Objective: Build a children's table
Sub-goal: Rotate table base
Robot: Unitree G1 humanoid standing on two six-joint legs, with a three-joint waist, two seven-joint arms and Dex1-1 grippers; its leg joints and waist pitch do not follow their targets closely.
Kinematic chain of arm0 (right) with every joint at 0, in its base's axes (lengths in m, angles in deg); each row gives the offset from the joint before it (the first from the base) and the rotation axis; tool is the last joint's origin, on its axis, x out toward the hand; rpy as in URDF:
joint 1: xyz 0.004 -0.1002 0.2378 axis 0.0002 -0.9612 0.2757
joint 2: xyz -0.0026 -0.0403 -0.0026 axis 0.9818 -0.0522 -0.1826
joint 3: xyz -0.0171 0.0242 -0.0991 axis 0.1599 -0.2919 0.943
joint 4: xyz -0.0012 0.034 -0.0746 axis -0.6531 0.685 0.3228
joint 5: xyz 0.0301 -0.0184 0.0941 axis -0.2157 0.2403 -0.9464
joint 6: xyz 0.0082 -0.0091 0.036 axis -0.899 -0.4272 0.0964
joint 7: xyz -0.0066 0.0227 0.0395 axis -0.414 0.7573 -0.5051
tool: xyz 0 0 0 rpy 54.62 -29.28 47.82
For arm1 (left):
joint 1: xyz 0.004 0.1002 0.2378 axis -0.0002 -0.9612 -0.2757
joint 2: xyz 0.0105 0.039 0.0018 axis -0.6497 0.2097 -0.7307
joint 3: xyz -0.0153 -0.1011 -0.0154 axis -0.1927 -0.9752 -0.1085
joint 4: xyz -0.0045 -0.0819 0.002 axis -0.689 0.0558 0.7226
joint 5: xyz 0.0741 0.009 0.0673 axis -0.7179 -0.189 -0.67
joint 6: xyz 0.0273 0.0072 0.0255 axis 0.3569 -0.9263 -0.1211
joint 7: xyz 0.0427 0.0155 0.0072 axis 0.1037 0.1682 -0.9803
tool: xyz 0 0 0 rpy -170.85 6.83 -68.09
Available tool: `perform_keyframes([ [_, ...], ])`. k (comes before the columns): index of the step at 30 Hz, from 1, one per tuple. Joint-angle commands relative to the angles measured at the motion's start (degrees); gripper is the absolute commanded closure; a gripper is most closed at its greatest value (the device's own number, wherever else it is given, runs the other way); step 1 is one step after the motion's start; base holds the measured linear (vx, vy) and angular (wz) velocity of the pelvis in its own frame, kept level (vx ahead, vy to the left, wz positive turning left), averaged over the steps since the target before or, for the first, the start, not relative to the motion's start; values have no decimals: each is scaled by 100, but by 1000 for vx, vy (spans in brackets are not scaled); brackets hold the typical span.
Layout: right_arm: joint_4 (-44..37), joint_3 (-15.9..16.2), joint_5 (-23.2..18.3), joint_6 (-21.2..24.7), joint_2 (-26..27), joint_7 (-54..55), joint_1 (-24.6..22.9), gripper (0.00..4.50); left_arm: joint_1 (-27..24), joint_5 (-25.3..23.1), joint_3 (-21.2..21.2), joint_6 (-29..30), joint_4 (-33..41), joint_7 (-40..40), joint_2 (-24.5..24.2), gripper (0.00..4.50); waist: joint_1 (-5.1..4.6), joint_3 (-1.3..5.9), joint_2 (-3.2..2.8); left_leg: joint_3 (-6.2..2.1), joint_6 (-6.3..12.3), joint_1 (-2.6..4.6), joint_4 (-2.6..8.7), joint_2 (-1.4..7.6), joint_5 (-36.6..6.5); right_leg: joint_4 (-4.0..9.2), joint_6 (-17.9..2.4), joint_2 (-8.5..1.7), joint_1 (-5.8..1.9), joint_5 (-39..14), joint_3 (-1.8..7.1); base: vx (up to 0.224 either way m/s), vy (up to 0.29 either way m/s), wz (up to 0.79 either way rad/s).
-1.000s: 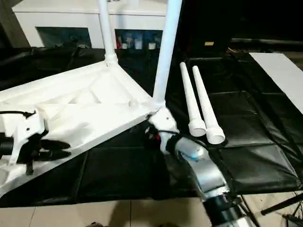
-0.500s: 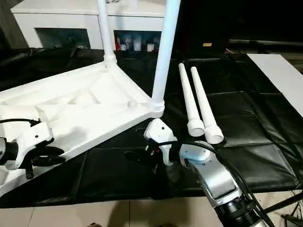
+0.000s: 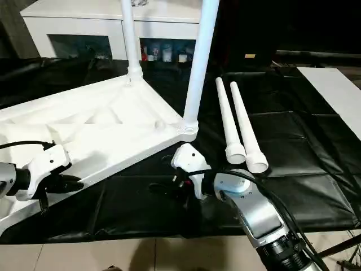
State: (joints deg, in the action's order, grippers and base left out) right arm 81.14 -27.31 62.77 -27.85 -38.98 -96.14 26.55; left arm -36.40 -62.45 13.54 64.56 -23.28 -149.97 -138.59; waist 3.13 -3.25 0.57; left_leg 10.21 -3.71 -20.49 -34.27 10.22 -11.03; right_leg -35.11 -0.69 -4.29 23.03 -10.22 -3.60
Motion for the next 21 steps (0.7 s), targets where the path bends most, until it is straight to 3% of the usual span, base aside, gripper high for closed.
perform_keyframes([
  [1,-190,18,-31,16,-53,-116,23,69,147,-76,-15,-29,-39,176,24,447,-3,321,-85,-124,-76,71,482,269,-1694,433,-1009,-353,-208,-1756,314,0,0,0],
  [5,-186,14,-21,-7,-67,-124,26,69,313,-151,-17,-177,-230,408,251,447,30,324,-82,-113,-72,90,473,266,-1669,437,-1014,-347,-198,-1707,315,0,0,0],
  [6,-143,-2,8,-27,-54,-72,38,69,544,-220,-12,-261,-442,701,549,447,29,321,-75,-119,-80,74,483,269,-1657,432,-1008,-350,-213,-1704,313,0,0,0],
  [8,-114,-5,33,-42,-45,-40,48,69,684,-251,-13,-313,-580,882,737,447,50,327,-72,-107,-90,111,460,265,-1706,451,-999,-357,-189,-1778,317,0,0,0],
  [12,11,7,162,-113,-9,66,90,69,1191,-363,100,-431,-1135,1389,1409,447,38,343,-54,-132,-105,46,466,259,-1601,435,-966,-361,-239,-1694,300,0,0,0],
  [18,75,-8,293,-128,-55,191,115,69,1740,-551,361,-631,-1764,1851,2294,447,73,416,-30,-110,115,0,380,248,-912,369,-1153,-375,-297,-786,296,0,0,0],
  [19,87,-28,289,-124,-60,203,122,69,1824,-571,389,-718,-1861,1957,2488,447,87,424,-81,-115,131,6,371,254,-850,352,-1194,-379,-292,-661,296,0,0,0],
  [21,98,-52,299,-129,-66,230,130,69,1917,-567,391,-800,-1973,2132,2737,447,104,434,-48,-120,223,-27,368,262,-687,317,-1289,-377,-323,-334,280,0,0,0],
])
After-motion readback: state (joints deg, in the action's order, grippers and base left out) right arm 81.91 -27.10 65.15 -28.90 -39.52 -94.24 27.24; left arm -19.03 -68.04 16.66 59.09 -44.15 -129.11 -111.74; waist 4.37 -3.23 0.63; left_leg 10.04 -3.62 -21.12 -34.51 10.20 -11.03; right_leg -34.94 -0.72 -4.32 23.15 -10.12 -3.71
